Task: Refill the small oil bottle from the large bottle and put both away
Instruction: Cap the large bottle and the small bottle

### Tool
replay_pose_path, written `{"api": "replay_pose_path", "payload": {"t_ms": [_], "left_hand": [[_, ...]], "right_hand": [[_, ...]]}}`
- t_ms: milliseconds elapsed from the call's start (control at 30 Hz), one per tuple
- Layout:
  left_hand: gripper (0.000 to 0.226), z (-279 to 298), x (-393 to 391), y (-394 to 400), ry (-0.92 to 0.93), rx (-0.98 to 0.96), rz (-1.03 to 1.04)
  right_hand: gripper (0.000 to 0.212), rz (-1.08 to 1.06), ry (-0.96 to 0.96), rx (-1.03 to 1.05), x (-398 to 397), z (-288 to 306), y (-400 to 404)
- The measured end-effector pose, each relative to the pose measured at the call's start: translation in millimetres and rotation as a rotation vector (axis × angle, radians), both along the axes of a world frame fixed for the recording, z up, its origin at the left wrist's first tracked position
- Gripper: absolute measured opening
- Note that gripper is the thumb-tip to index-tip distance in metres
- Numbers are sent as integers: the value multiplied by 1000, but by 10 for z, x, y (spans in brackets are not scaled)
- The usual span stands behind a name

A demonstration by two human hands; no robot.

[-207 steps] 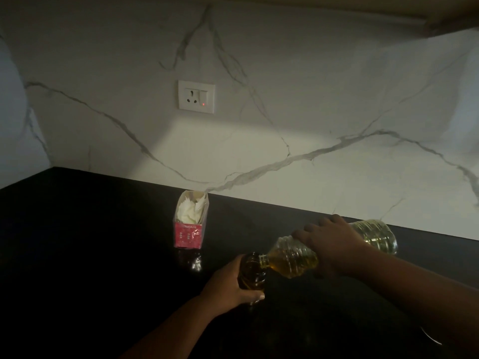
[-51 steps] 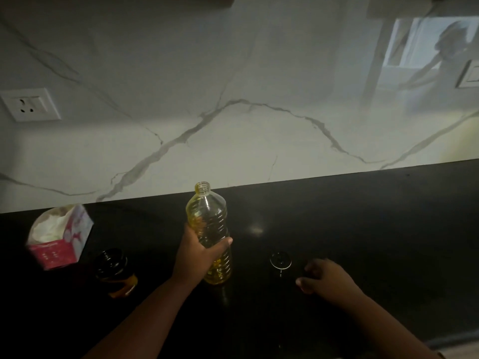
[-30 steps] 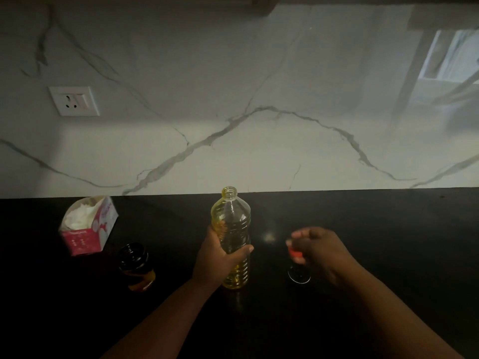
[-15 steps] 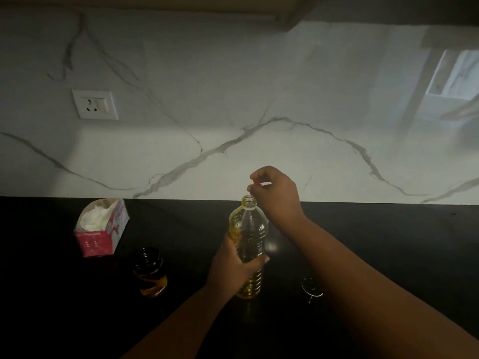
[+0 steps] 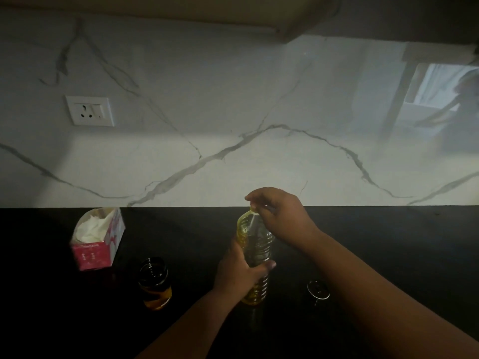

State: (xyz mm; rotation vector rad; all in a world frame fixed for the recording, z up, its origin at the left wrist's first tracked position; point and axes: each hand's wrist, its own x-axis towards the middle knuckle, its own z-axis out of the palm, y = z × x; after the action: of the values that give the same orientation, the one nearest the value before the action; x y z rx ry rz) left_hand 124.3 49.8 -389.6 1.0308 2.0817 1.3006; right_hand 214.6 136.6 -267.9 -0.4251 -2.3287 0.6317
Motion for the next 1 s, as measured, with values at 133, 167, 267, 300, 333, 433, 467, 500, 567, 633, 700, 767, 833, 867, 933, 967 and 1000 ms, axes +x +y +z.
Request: {"api": "replay_pose_path", "payload": {"t_ms": [133,167,267,300,333,433,467,500,567,633,700,767,833,867,933,967,1000], "left_hand": [[105,18,-64,-33,15,-17,-16],[103,26,-77,-37,22,-21,-20],[102,51,-114,-48,26,-35,-44],[102,61,-128,-49,28,-42,-52],[102,72,-141,-50,30,-50,-58],[101,101,-180,-63,30,-68,-86],[101,110,-186,-67,31,-76,-95],[100,118,-189,-70,32,-82,-103],[99,127,-195,-78,43,-81,-111],[99,136,-203,-84,56,-86,-114],[99,136,-208,-90,66,-90,-113],[100,125,-210,-96,85,-87,-114],[104,109,-219,-94,94,-93,-115],[106,104,-223,-92,92,-98,-117],[107,106,-233,-84,87,-102,-124],[107,110,-238,-80,88,-106,-126],[107,114,-239,-79,92,-112,-127]], "right_hand": [[26,-71,-39,33,-21,-3,8],[27,-90,-55,14,-25,-2,18],[27,-139,-77,-54,-57,11,25],[26,-143,-76,-82,-69,23,16],[24,-143,-76,-113,-79,32,5],[24,-154,-83,-181,-109,66,-30],[28,-166,-96,-195,-120,80,-40],[32,-179,-115,-200,-132,92,-43],[36,-217,-155,-170,-159,116,-48],[35,-256,-193,-131,-179,151,-47],[38,-298,-248,-111,-200,187,-33],[42,-366,-299,-93,-230,209,-34],[50,-426,-327,-67,-267,197,-52],[55,-451,-338,-51,-283,182,-61],[67,-503,-373,0,-309,170,-71],[75,-530,-395,35,-313,175,-81],[84,-552,-415,65,-312,180,-95]]}}
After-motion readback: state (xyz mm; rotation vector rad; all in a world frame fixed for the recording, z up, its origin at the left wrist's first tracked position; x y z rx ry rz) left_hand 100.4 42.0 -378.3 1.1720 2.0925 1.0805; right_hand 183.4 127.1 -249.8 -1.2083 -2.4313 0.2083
